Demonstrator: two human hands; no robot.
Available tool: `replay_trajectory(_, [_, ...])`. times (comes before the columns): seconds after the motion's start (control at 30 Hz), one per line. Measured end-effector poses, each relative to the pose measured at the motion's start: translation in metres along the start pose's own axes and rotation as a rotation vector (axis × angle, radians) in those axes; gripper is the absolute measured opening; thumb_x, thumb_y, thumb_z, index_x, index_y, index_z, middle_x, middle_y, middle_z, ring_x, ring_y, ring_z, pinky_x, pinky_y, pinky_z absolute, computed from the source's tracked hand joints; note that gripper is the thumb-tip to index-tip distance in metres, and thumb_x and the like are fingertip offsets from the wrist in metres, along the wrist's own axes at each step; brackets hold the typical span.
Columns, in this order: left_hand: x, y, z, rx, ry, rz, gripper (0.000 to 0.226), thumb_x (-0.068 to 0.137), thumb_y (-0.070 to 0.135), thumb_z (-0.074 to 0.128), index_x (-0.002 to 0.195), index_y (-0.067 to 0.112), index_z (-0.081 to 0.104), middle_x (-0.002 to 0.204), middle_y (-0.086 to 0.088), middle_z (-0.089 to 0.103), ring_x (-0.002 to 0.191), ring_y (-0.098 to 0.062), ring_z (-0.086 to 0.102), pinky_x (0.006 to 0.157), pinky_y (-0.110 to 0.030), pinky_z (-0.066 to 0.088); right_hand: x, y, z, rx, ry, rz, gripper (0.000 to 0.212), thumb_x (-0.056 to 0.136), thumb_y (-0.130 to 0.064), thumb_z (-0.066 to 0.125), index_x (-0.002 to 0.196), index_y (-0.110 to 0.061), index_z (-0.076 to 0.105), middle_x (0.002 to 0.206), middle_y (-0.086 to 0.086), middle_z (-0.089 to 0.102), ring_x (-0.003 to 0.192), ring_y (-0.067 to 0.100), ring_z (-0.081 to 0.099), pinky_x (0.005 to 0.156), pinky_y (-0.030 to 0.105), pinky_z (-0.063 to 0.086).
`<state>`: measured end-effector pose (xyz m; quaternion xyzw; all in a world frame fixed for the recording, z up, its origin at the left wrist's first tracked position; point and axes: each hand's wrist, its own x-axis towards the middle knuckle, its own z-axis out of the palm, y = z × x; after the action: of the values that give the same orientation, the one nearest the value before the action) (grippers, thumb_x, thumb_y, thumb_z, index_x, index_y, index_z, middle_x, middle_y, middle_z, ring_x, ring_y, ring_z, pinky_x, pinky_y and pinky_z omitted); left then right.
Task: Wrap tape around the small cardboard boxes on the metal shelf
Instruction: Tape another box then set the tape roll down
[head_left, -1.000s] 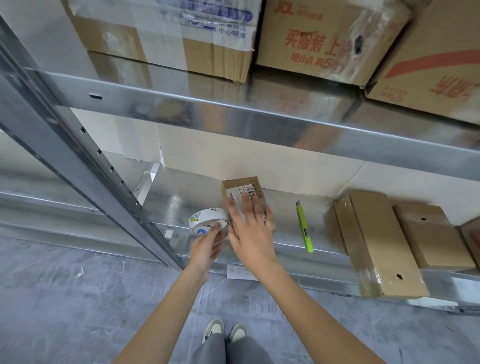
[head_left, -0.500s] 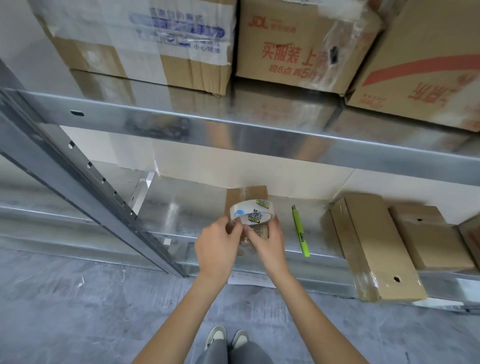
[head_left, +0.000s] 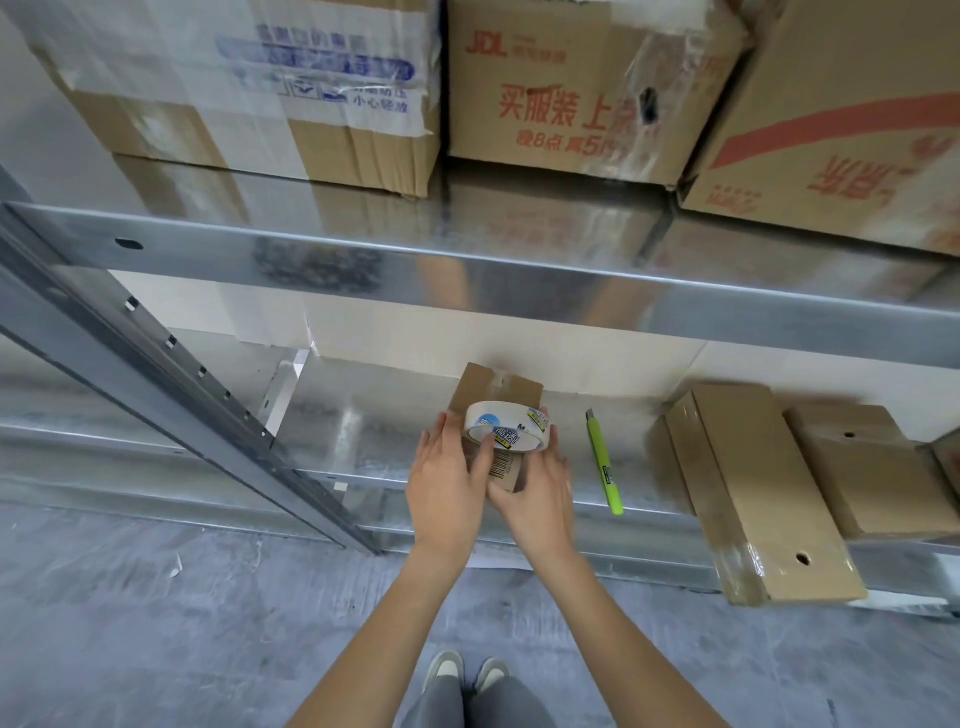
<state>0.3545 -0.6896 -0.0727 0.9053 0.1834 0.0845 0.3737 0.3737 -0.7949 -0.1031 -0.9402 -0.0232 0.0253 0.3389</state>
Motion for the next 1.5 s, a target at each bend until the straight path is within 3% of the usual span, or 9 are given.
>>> replay_trajectory(0.1, [0.013,0.004,-0.01,0.092,0.049,0.055,0.024,0.096,0.031,0.057,0.103,0.008,0.058,0.096,-0.009,0.067,0.091,-0.032,0.062,0.061,-0.034,0.037,0.0,-0.001,0.0,-0.015,0.017,-0.002,0.099,0.067,-0.076,0.04,0.149,-0.022,0.032,0.16,-0.004,0.023,0.148,0.014,0.014,0.111,0.047,0.028])
replay_trajectory(0.2, [0.03,0.004,-0.023,0.22,-0.043,0.117,0.018,0.097,0.023,0.051,0.099,0.006,0.05,0.082,-0.018,0.066,0.078,-0.041,0.062,0.056,-0.035,0.03,-0.001,-0.001,0.001,-0.042,0.029,0.003,0.108,0.067,-0.086,0.039,0.152,-0.022,0.024,0.162,-0.005,0.014,0.149,0.015,0.011,0.116,0.05,0.022])
replay_trajectory(0.33, [0.049,-0.008,-0.049,0.174,-0.056,0.135,0.022,0.096,0.013,0.052,0.111,0.003,0.04,0.087,-0.021,0.067,0.079,-0.046,0.064,0.059,-0.045,0.046,-0.003,0.001,0.001,-0.114,-0.011,0.01,0.113,0.068,-0.09,0.035,0.155,-0.023,0.008,0.162,-0.011,0.0,0.15,0.013,0.001,0.119,0.051,0.007])
replay_trajectory(0.5, [0.052,-0.015,-0.053,0.182,-0.1,0.244,0.052,0.092,0.002,0.045,0.143,0.009,0.035,0.092,-0.018,0.061,0.079,-0.042,0.059,0.058,-0.038,0.037,0.003,-0.004,-0.005,-0.271,-0.058,-0.029,0.113,0.072,-0.089,0.03,0.155,-0.018,0.001,0.162,-0.008,-0.009,0.148,0.009,-0.011,0.118,0.052,-0.004])
replay_trajectory(0.77, [0.049,-0.017,-0.031,-0.237,-0.021,-0.03,0.018,0.099,0.016,0.052,0.114,0.008,0.057,0.1,-0.007,0.07,0.087,-0.023,0.066,0.065,-0.021,0.04,0.001,-0.017,0.004,-0.347,-0.091,-0.107,0.119,0.073,-0.085,0.04,0.154,-0.009,-0.005,0.162,0.002,-0.011,0.145,0.008,-0.02,0.118,0.053,-0.007])
replay_trajectory(1.0, [0.054,-0.026,-0.044,-0.051,0.046,0.077,0.021,0.095,0.002,0.043,0.111,0.004,0.056,0.079,-0.013,0.064,0.073,-0.04,0.06,0.059,-0.034,0.036,0.001,-0.014,0.004,-0.454,-0.086,-0.109,0.112,0.077,-0.082,0.034,0.154,-0.009,-0.002,0.163,0.004,-0.007,0.149,0.014,-0.011,0.118,0.056,-0.006])
replay_trajectory(1.13, [0.067,-0.053,-0.062,0.056,0.101,0.094,0.029,0.094,-0.003,0.04,0.119,0.001,0.054,0.097,-0.022,0.066,0.082,-0.038,0.06,0.064,-0.038,0.043,0.001,-0.013,0.004,-0.465,-0.104,-0.1,0.111,0.076,-0.084,0.025,0.154,-0.011,-0.006,0.162,0.003,-0.012,0.148,0.014,-0.015,0.118,0.055,-0.009])
replay_trajectory(1.33, [0.07,-0.05,-0.038,-0.418,0.112,-0.26,0.023,0.099,0.008,0.048,0.121,0.001,0.053,0.104,-0.021,0.068,0.075,-0.025,0.064,0.068,-0.036,0.054,0.0,-0.014,0.005,-0.428,-0.097,-0.1,0.11,0.077,-0.081,0.031,0.154,-0.012,-0.007,0.162,0.001,-0.014,0.146,0.011,-0.02,0.118,0.054,-0.009])
replay_trajectory(1.5, [0.052,-0.042,-0.014,-0.912,-0.145,-0.612,0.016,0.093,0.029,0.065,0.103,0.016,0.067,0.089,-0.006,0.074,0.073,-0.019,0.07,0.057,-0.035,0.056,0.0,-0.013,0.005,-0.403,-0.089,-0.111,0.11,0.079,-0.077,0.042,0.155,-0.012,-0.003,0.162,0.001,-0.011,0.147,0.012,-0.017,0.119,0.053,-0.007])
